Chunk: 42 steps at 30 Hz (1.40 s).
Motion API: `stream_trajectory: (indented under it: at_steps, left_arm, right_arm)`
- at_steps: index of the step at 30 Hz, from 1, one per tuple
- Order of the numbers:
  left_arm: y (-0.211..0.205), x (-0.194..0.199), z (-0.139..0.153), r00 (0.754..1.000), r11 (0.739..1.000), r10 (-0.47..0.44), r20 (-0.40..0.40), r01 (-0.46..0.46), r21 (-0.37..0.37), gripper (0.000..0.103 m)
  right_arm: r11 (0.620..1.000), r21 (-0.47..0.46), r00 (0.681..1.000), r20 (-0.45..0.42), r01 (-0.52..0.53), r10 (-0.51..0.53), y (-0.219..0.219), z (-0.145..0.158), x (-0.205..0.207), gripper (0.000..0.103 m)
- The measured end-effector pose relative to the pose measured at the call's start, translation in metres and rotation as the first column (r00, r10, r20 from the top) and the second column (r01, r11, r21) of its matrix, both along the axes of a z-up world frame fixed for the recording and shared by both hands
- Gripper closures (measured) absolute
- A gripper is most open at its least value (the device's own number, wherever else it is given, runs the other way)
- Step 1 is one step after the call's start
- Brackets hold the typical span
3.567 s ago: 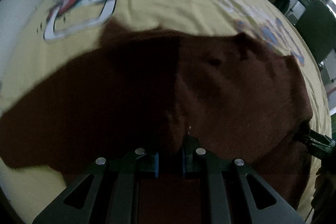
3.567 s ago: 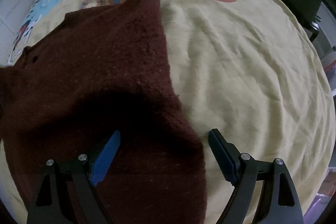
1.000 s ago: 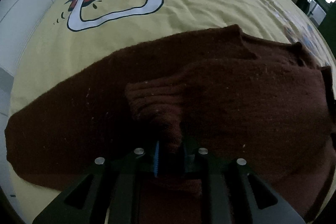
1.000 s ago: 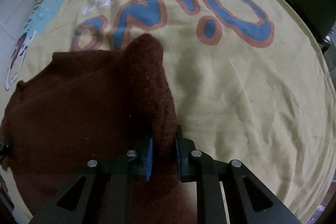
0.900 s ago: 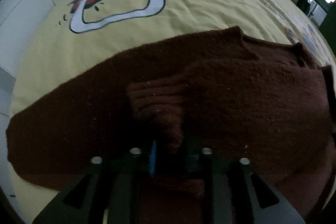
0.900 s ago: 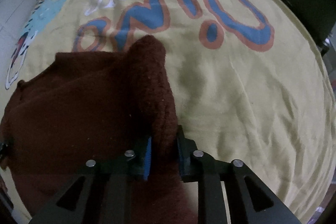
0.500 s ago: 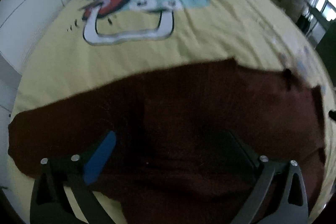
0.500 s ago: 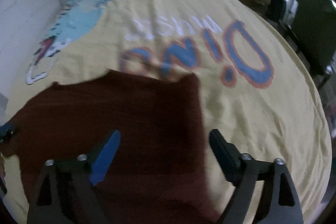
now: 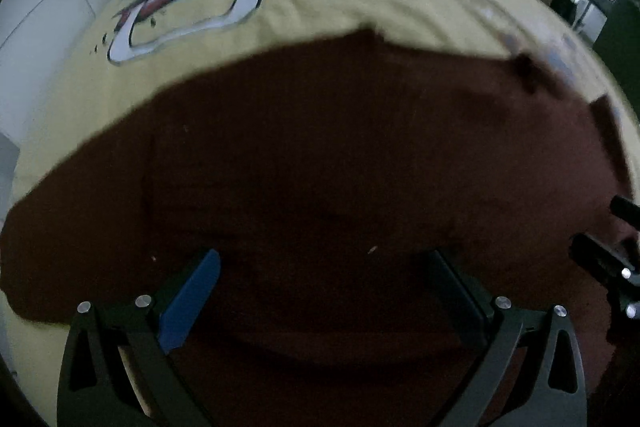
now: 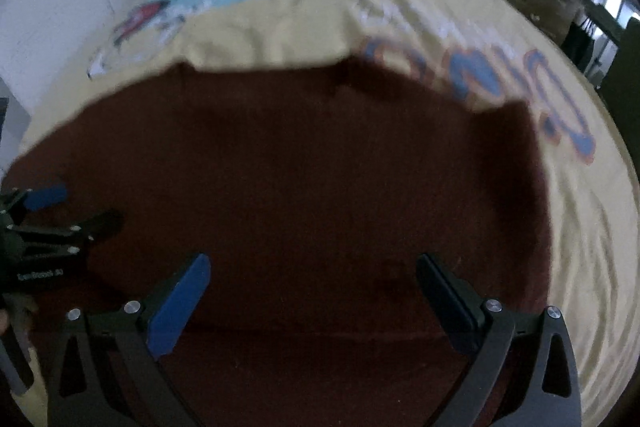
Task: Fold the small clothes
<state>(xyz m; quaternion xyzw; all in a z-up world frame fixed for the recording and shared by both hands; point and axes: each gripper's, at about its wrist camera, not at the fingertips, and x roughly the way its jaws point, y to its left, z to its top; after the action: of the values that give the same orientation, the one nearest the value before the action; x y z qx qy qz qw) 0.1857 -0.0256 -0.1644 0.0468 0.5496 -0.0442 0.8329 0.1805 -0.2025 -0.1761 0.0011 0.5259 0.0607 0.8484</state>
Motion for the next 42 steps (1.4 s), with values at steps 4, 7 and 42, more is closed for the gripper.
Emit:
stream_trajectory:
  at_steps: [4, 7, 42]
  left_arm:
    - [0.017, -0.002, -0.001, 0.999, 1.000, 0.011, 0.031, -0.011, 0.002, 0.001]
    - [0.031, -0.001, -0.004, 0.999, 0.999, 0.037, 0.031, -0.037, 0.010, 0.001]
    - [0.355, -0.084, 0.051, 0.687, 0.683, 0.725, -0.043, -0.726, -0.081, 0.001]
  right_arm:
    - [0.999, -0.017, 0.999, -0.011, 0.041, -0.041, -0.029, -0.015, -0.003, 0.000]
    - [0.997, -0.031, 0.997, -0.014, 0.073, -0.073, -0.051, -0.015, -0.002, 0.000]
    - [0.995, 0.040, 0.995, 0.037, 0.093, -0.094, -0.057, 0.056, -0.094, 0.000]
